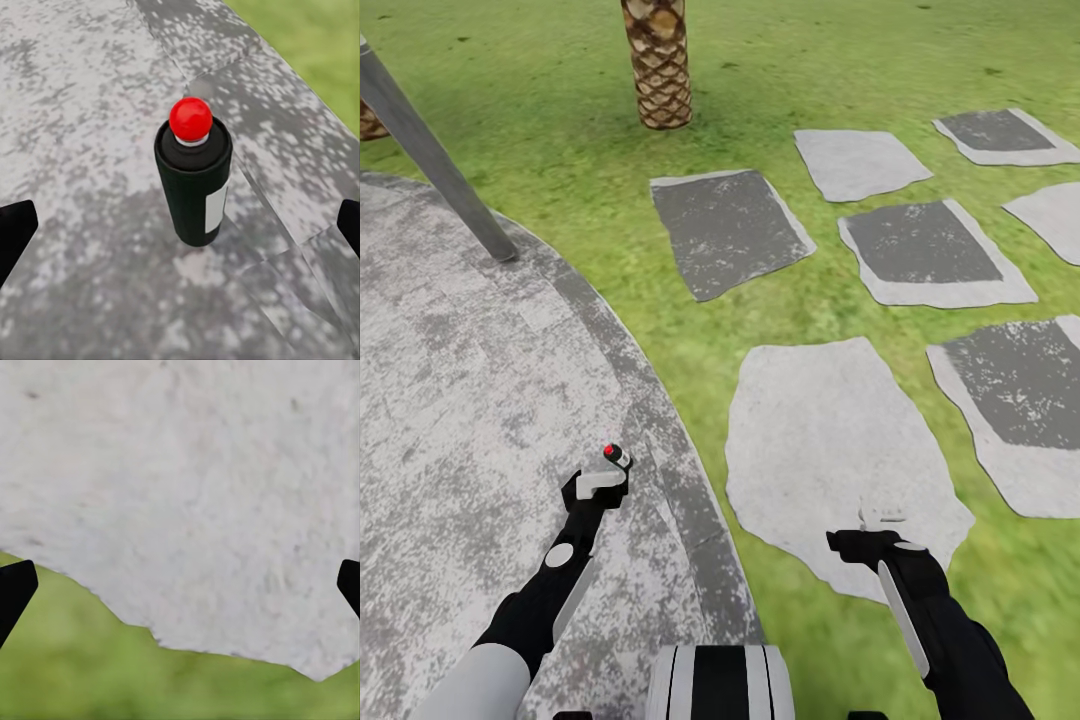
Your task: In the garden, pick up the pesticide atomizer on the floor and spray pesticide onto both trees until each tree trunk is fully covered.
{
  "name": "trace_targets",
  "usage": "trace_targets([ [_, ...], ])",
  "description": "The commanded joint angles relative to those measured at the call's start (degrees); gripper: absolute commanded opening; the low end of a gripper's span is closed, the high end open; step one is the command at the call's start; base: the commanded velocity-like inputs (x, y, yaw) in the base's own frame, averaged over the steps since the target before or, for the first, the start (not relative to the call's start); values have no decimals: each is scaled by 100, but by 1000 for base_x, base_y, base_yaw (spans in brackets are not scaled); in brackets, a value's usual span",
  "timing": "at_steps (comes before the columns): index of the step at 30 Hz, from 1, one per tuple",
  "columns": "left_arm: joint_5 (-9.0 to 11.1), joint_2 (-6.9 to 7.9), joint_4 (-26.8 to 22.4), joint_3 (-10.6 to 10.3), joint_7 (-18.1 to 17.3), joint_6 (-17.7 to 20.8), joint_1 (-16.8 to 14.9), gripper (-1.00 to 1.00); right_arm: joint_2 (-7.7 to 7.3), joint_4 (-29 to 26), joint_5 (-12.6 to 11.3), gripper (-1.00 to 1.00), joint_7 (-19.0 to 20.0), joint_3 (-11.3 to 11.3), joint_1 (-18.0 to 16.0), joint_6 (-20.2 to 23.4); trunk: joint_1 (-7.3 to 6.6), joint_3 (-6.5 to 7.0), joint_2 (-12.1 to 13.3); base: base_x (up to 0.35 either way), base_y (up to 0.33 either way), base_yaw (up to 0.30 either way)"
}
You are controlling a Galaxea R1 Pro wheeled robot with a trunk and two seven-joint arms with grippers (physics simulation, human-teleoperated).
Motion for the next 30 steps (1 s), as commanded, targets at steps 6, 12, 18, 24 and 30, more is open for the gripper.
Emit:
trace_targets([
  [6,0,0,0,-2,0,4,0,100,-2,0,0,100,0,-2,0,3,5,-47,-3,0,0,0],
  [12,0,0,0,-4,0,3,0,100,-2,0,0,100,0,-1,0,1,18,-167,-9,0,0,0],
  [18,0,0,0,-4,0,0,0,100,-2,0,0,100,0,-2,1,1,18,-169,-9,0,0,0],
  [24,0,1,0,3,2,5,0,100,-1,0,0,100,0,-5,-1,1,18,-169,-9,38,0,0],
  [30,0,1,0,4,1,1,0,100,-2,0,0,100,0,-5,-2,1,18,-170,-9,188,0,0],
])
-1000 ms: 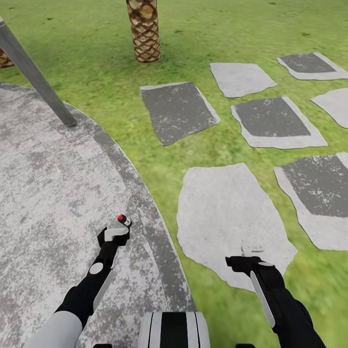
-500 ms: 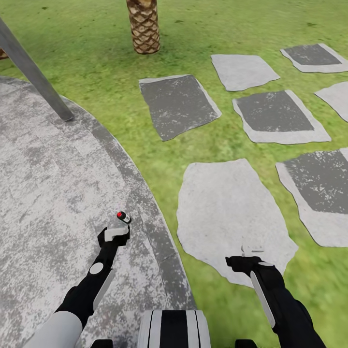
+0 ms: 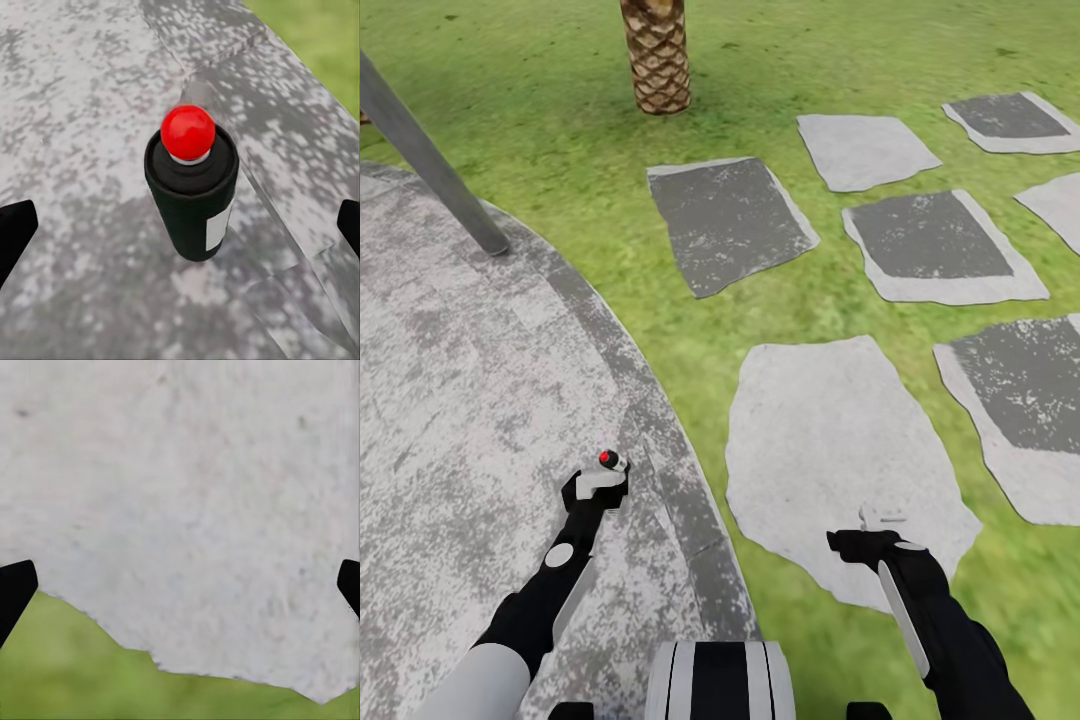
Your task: In the garden, pick up the pesticide atomizer on the floor and spray pesticide onto both trees until each tree trunk is fully covered.
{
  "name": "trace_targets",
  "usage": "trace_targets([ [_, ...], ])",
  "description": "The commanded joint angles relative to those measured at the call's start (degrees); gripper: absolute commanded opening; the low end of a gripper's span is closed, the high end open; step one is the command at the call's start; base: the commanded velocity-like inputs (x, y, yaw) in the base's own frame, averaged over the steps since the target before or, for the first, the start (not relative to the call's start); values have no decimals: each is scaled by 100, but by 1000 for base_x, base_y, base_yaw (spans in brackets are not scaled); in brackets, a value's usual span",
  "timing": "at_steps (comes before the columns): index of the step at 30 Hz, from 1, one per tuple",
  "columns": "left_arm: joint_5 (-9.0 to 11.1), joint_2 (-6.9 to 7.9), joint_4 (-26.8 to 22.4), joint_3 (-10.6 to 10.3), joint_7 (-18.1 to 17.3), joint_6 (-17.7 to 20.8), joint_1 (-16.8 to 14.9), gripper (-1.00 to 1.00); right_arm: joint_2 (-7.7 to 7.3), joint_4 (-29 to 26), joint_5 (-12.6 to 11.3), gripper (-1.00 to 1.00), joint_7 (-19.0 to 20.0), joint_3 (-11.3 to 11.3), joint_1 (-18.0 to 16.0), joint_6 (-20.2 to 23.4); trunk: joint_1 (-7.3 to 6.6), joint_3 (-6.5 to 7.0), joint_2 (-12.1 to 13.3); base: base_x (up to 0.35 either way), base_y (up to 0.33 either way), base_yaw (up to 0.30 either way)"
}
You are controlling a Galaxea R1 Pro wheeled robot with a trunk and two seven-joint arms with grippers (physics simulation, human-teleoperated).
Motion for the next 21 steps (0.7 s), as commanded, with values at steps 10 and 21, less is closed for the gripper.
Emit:
trace_targets([
  [10,0,2,0,0,-1,-1,0,100,0,0,0,100,0,2,0,2,0,0,0,18,0,0],
  [21,0,-1,0,-7,0,-3,0,100,-1,0,0,100,0,1,0,2,0,0,0,111,0,0],
])
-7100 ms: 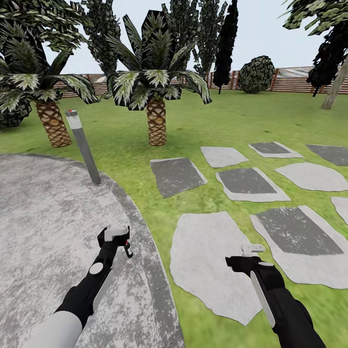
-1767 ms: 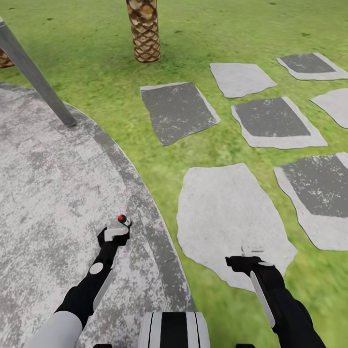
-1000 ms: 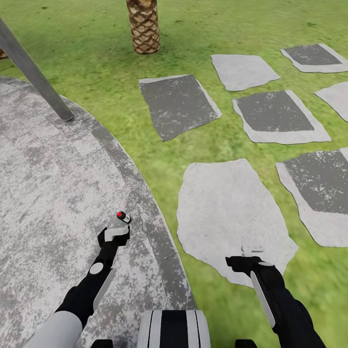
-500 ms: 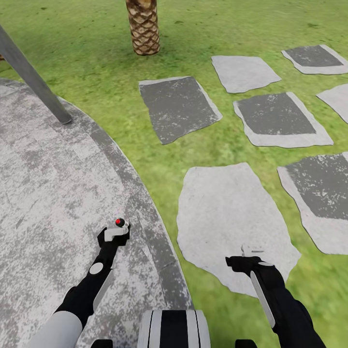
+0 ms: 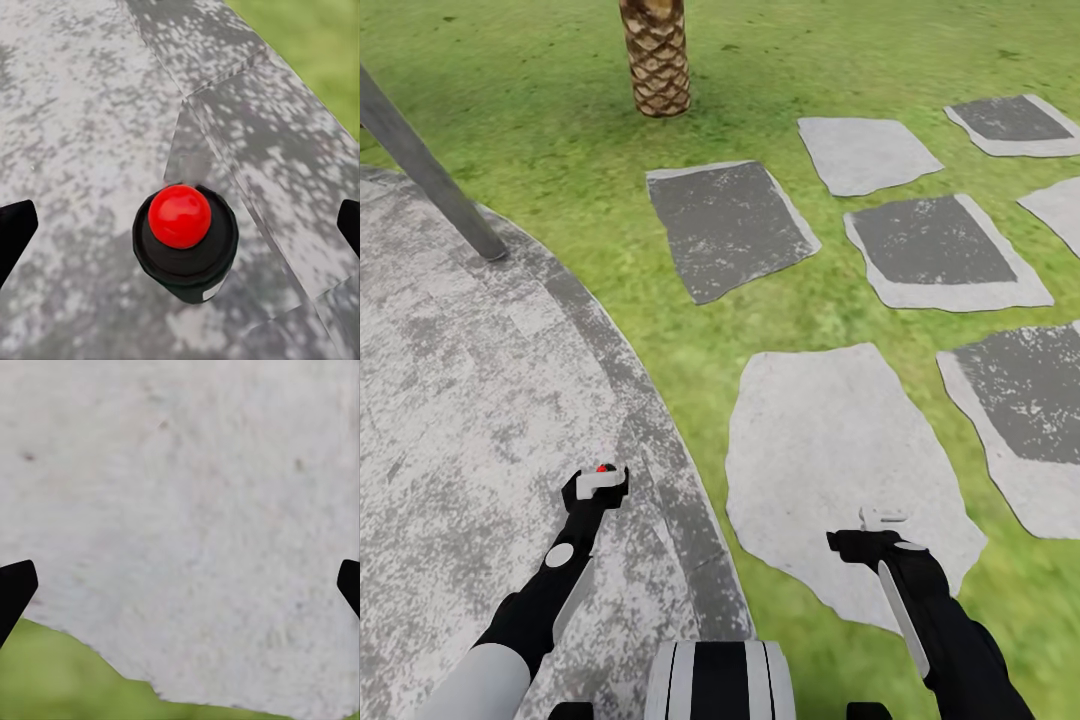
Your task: In the garden, pick up the pesticide atomizer on the floor and spray pesticide onto both trees until each tree trunk is fully covered.
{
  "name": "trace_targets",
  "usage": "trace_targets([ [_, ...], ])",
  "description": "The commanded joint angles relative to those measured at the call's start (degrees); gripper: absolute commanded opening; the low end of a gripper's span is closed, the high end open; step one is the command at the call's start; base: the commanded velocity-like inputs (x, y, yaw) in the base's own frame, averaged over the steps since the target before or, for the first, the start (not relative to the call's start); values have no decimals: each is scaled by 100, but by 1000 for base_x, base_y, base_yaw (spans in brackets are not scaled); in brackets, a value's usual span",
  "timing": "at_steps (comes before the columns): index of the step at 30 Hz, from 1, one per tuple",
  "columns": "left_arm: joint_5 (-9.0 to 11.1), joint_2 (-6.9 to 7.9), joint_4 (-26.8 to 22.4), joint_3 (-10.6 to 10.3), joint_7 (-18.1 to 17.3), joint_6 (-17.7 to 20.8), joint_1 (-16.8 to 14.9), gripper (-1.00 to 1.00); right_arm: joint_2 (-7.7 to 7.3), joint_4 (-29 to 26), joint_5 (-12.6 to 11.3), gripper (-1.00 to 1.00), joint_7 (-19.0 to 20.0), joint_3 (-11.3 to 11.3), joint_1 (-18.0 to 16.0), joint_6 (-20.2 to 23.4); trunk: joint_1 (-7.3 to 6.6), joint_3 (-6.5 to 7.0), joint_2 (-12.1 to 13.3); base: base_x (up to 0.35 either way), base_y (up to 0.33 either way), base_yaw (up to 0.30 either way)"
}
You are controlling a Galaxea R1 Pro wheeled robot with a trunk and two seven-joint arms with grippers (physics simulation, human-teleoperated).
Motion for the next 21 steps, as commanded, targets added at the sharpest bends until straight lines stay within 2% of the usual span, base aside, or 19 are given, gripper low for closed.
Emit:
trace_targets([
  [1,0,0,0,-1,0,0,0,100,-2,0,0,100,0,1,1,0,0,0,0,20,0,0],
  [18,0,0,0,-2,-1,0,0,100,0,0,0,100,0,0,2,-1,0,-1,0,2,0,0],
  [21,0,1,0,-2,-1,0,0,100,-2,0,0,100,0,-1,5,0,5,-60,-3,0,0,0],
])
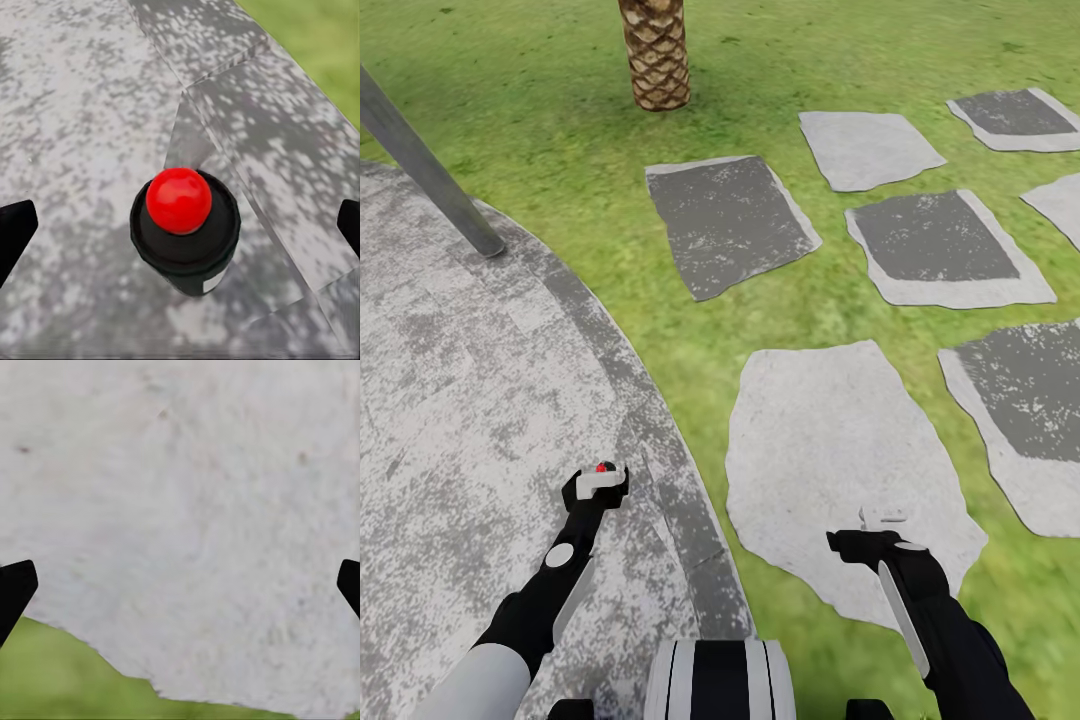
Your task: In the garden, pick up the pesticide atomizer on the floor and spray pesticide onto both trees until each tree trunk is fully covered.
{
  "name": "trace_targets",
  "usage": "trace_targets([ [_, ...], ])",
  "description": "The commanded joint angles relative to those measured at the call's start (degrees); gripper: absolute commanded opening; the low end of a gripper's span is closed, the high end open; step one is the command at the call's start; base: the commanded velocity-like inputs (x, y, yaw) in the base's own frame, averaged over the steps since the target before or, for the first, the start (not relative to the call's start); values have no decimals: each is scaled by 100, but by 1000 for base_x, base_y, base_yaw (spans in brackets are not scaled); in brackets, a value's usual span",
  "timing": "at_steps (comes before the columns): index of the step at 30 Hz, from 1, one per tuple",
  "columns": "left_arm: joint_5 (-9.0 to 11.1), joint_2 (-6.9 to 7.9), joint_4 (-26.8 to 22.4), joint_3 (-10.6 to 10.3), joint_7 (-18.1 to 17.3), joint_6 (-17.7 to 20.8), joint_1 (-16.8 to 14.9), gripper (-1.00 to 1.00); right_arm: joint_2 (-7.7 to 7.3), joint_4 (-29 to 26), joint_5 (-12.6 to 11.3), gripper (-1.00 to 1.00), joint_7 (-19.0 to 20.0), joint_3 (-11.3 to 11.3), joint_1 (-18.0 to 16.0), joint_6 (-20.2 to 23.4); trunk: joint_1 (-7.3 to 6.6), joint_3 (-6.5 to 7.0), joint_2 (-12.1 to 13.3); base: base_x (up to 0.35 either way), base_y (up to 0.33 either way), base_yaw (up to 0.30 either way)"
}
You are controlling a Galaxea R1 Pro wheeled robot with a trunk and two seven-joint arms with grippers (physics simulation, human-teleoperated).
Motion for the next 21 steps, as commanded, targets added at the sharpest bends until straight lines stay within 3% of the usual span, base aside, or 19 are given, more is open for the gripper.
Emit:
trace_targets([
  [1,-1,0,0,0,0,0,0,100,1,0,0,100,2,0,0,1,2,-30,-2,0,0,0],
  [4,-1,0,0,0,0,1,0,100,2,0,0,100,2,2,-4,-1,10,-119,-6,0,0,0],
  [18,-1,-1,0,0,0,5,0,100,2,0,0,100,0,8,-5,-2,10,-133,-6,0,0,0],
  [21,-1,-1,0,0,0,2,0,100,2,0,0,100,0,8,-4,-3,18,-199,-10,0,0,0],
])
